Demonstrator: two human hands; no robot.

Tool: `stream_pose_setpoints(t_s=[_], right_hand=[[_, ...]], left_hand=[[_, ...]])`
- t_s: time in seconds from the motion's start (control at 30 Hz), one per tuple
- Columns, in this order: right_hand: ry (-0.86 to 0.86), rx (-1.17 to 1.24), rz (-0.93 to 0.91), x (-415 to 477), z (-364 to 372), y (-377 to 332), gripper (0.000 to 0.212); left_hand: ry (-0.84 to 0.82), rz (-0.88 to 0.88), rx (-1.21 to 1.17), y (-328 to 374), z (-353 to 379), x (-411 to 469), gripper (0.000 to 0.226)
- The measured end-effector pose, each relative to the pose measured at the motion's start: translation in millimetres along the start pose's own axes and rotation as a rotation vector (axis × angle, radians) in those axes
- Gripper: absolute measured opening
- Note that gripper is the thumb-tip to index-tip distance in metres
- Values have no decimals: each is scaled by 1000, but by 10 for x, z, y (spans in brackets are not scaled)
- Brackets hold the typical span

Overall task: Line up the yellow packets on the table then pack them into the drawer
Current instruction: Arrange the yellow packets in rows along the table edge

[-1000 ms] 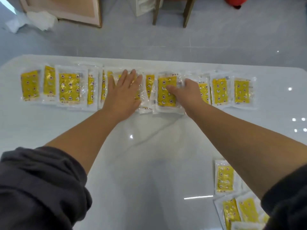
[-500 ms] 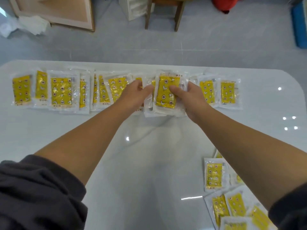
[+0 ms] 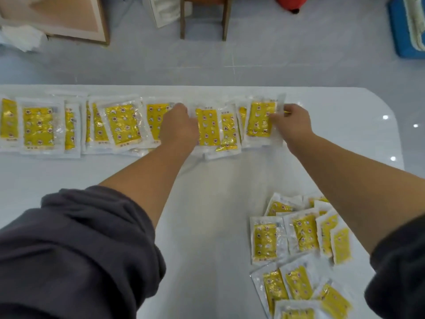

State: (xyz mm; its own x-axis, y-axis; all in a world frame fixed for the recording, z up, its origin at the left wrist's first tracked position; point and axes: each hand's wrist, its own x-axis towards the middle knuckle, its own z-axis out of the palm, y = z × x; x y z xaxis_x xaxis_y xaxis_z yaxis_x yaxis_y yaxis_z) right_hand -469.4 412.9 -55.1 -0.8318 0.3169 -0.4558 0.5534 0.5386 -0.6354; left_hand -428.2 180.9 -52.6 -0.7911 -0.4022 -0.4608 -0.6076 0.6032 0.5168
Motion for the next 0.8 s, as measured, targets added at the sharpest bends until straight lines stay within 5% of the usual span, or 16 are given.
stream_pose_setpoints(t_s=[0.13,0.37,0.5,0.63,0.8], right_hand=[[-60,-294,-131,-68,-138,27,48],[-309,-471,-258,-595,-734,729,47],[-329,-497,-121,-887,-1115,1374,53],[-222,-516,57,-1104,-1390,1921,68],[-170,-432,264,-1191,-1343,2061,100]], left_hand=[[154,-4,94,32,15,-238,44],[25,86,121,144,274,-1101,23],[-162,14,196,-17,775,-1855,23],[-305,-103,272,-155,1331,-2511,45],[-207,-249,254,-151,1509,-2642,84]])
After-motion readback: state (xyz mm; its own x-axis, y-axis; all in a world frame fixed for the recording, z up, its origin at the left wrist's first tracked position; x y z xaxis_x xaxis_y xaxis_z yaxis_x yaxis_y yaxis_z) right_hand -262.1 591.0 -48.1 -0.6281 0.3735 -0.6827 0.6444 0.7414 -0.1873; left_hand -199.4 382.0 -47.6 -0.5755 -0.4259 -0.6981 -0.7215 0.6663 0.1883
